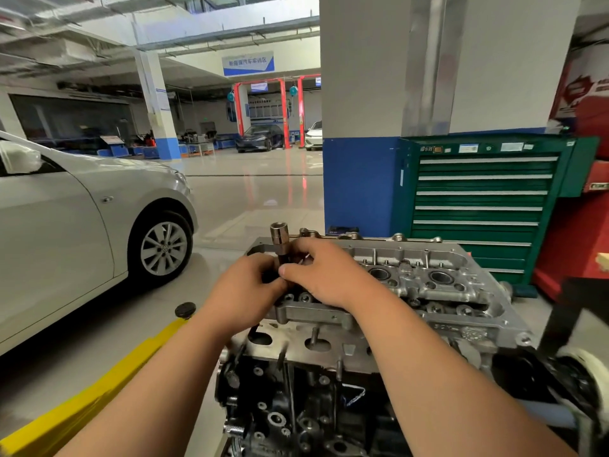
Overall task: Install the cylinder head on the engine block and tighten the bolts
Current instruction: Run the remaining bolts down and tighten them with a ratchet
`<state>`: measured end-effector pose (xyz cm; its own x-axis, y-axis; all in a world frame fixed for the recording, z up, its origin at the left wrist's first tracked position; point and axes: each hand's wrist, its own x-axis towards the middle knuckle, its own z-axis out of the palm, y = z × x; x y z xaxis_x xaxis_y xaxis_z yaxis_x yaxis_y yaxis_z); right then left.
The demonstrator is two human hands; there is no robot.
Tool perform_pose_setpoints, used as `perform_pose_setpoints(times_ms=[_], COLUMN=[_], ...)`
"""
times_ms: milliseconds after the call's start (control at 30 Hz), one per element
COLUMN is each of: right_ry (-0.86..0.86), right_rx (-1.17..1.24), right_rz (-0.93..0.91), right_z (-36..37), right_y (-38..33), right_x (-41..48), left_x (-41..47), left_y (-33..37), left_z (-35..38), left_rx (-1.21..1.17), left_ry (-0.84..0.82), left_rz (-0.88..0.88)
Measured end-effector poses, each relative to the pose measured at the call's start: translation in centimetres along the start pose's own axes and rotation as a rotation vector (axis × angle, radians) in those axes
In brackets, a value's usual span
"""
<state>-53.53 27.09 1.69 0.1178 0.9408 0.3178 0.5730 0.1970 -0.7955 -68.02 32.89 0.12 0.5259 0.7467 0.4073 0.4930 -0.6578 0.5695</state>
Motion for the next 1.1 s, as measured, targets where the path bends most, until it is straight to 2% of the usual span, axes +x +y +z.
perform_pose_setpoints(times_ms=[100,233,433,633,767,867,1033,1100], right_ry=[0.029,0.078,-0.011,0.066,0.001,0.017,0.067,0.060], right_rx=[-0.036,-0.042,-0.030,-0.046,-0.019,-0.041,-0.055,-0.041], right_rz=[0.002,0.044,-0.006,0.039,0.012,0.021,0.035,0.034], right_z=[-0.2,0.0,-0.1,0.2,0.0,-0.1,0.2,0.2], right_y=[-0.1,0.0,0.1,0.2,0.0,0.0,0.0,-0.1], right_x=[-0.2,-0.1,0.1,0.3,0.0,0.1,0.2,0.1], left_x=[0.0,0.2,0.5,0.4,0.4,0.3,0.5,0.4], left_y=[0.2,0.2,-0.7,-0.3,-0.6,-0.7,-0.5,-0.4], left_z=[0.0,0.6,0.4,0.8,0.5,0.4,0.9,0.9], left_rx=[-0.010,0.194,0.066,0.121,0.026,-0.010,0.116,0.082], left_ry=[-0.028,0.061,0.063,0.069,0.048,0.017,0.060,0.077], left_rz=[-0.011,-0.035,0.072,0.027,0.033,0.052,0.001,-0.002])
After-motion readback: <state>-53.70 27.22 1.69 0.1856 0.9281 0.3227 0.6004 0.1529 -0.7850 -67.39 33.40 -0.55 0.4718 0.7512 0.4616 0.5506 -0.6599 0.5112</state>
